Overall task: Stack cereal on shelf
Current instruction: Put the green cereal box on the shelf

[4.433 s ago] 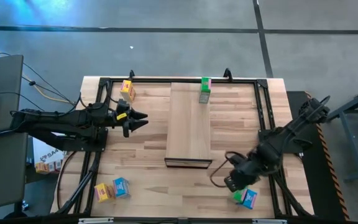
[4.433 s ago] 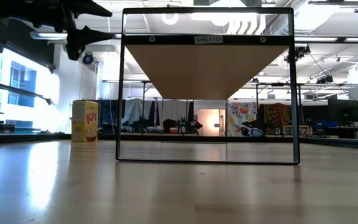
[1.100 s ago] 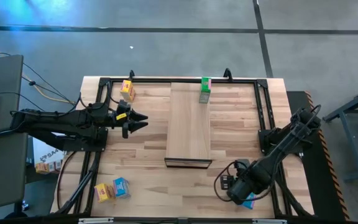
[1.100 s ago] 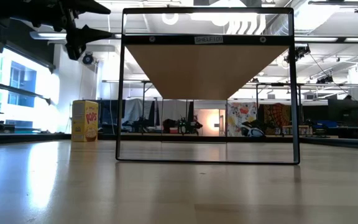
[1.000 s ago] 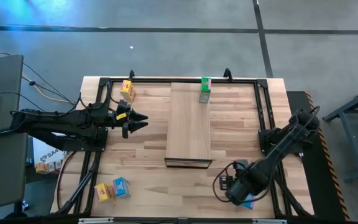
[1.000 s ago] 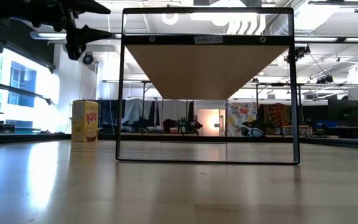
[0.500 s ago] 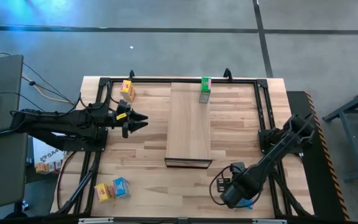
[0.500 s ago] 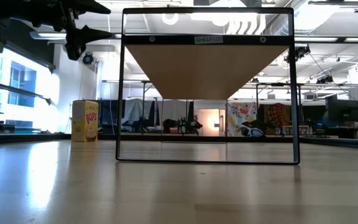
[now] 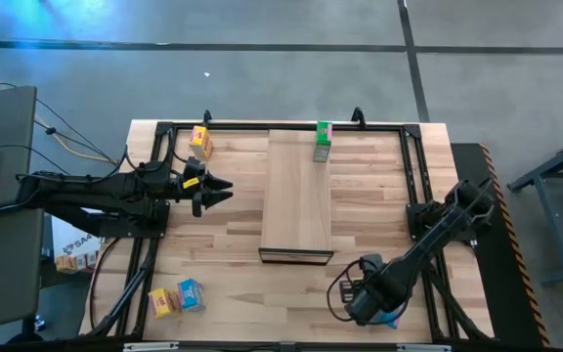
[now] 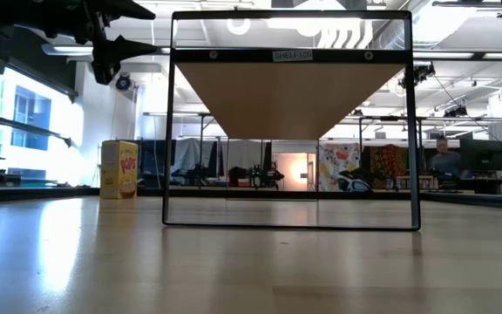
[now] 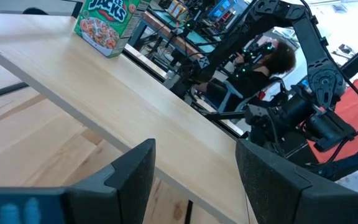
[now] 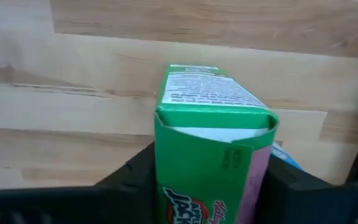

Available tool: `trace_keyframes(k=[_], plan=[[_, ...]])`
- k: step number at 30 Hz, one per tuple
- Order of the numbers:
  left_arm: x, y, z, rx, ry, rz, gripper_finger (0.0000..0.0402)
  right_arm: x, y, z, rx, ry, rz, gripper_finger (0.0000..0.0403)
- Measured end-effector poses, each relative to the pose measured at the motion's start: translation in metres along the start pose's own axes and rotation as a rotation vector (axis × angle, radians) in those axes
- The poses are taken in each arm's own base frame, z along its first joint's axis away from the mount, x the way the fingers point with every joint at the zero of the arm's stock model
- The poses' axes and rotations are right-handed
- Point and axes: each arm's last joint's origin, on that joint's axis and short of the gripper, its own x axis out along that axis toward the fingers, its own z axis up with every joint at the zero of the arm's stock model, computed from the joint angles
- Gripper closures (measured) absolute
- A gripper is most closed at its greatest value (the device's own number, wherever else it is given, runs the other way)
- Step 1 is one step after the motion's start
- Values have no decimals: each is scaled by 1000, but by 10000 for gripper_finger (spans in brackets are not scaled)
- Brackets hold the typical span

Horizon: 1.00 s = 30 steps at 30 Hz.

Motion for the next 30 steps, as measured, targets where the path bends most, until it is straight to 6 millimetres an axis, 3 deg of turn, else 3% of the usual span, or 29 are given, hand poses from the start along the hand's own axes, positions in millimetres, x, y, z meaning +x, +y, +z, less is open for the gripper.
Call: trace_keyframes(k=[3,8,13,17,21,24,30], plan=[[0,0,0,0,1,0,186,-12,-4,2,-64,46,16,282],[0,0,0,0,0,0,186,-49,-20,8,-214,174,114,302],[0,-1,2,1,-17,-13,186,-103,-37,18,-284,303,423,302],[0,-6,7,41,-60,-80,186,-141,-52,35,-232,215,745,302],[-4,-15,17,75,-122,-211,186,-168,-62,55,-187,26,994,302],[-9,-22,33,90,-161,-241,186,-178,-57,72,-144,-118,1083,302],[-23,-38,73,184,-151,-215,186,-181,-22,120,-146,-221,1086,302]])
